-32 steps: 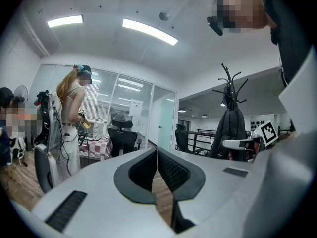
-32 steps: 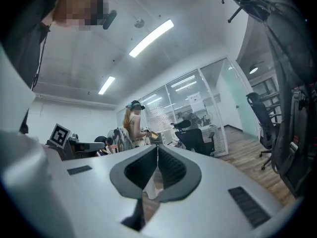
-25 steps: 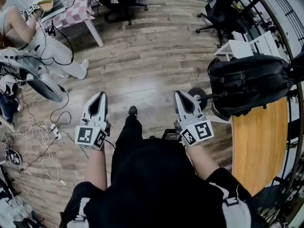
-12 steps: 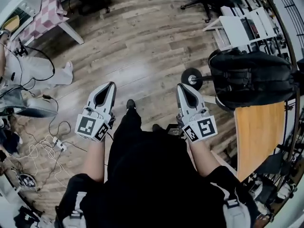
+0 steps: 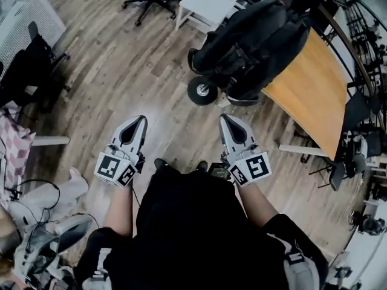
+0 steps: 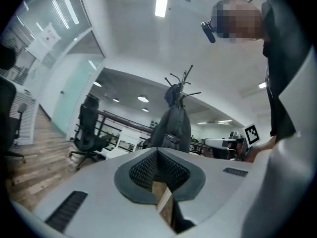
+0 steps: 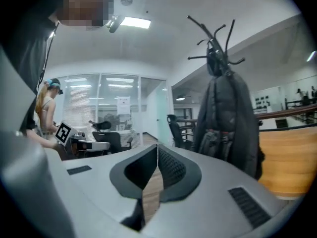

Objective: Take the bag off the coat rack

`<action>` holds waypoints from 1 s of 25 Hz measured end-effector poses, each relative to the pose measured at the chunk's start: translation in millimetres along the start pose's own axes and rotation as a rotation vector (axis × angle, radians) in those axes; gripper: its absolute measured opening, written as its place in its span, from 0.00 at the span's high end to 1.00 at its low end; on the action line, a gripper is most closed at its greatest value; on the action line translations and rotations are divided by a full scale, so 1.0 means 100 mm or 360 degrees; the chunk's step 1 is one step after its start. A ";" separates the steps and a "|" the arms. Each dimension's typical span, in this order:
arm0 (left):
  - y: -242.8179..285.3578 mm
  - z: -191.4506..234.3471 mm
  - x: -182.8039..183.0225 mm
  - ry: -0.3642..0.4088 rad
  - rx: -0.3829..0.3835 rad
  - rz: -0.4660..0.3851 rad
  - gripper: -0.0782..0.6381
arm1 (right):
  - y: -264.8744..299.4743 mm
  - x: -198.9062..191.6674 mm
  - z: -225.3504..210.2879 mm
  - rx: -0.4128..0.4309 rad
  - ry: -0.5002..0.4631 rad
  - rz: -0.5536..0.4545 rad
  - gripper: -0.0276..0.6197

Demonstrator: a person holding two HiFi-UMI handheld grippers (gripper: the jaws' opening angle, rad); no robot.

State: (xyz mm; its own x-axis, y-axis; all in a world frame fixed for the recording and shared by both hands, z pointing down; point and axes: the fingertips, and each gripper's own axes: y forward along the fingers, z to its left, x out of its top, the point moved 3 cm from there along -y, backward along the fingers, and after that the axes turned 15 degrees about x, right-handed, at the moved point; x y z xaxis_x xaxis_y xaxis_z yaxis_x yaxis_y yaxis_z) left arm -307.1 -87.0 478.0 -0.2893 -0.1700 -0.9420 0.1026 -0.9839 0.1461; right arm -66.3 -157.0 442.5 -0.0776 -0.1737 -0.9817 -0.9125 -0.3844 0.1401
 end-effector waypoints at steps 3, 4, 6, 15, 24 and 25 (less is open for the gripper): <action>0.51 -0.38 0.14 0.0046 -0.0290 -0.0024 0.87 | -0.45 0.07 -0.24 -0.0263 -0.0009 -0.0109 0.91; 0.63 -0.52 0.19 0.0056 -0.0365 -0.0047 0.87 | -0.60 0.09 -0.31 -0.0321 -0.0016 -0.0136 0.91; 0.84 -0.77 0.26 0.0080 -0.0451 -0.0085 0.87 | -0.86 0.09 -0.43 -0.0413 -0.0021 -0.0171 0.91; 1.61 -1.11 0.32 0.0220 -0.0535 0.0010 0.76 | -1.12 0.06 -1.02 -0.0571 0.0019 -0.0165 0.65; 2.52 -0.91 0.34 0.0488 -0.0482 0.0152 0.65 | -0.67 0.24 -1.78 -0.0575 0.0025 -0.0136 0.65; 2.62 -0.91 0.34 0.0510 -0.0485 0.0175 0.65 | -0.63 0.22 -1.86 -0.0583 0.0049 -0.0124 0.65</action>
State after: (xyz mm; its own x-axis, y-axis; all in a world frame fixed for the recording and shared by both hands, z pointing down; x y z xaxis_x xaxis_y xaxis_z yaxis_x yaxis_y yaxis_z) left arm -203.5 -345.4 456.3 0.0433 -0.2000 -0.9788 0.4057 -0.8918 0.2002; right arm 63.8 -305.5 436.4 0.0038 -0.1562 -0.9877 -0.7105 -0.6954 0.1073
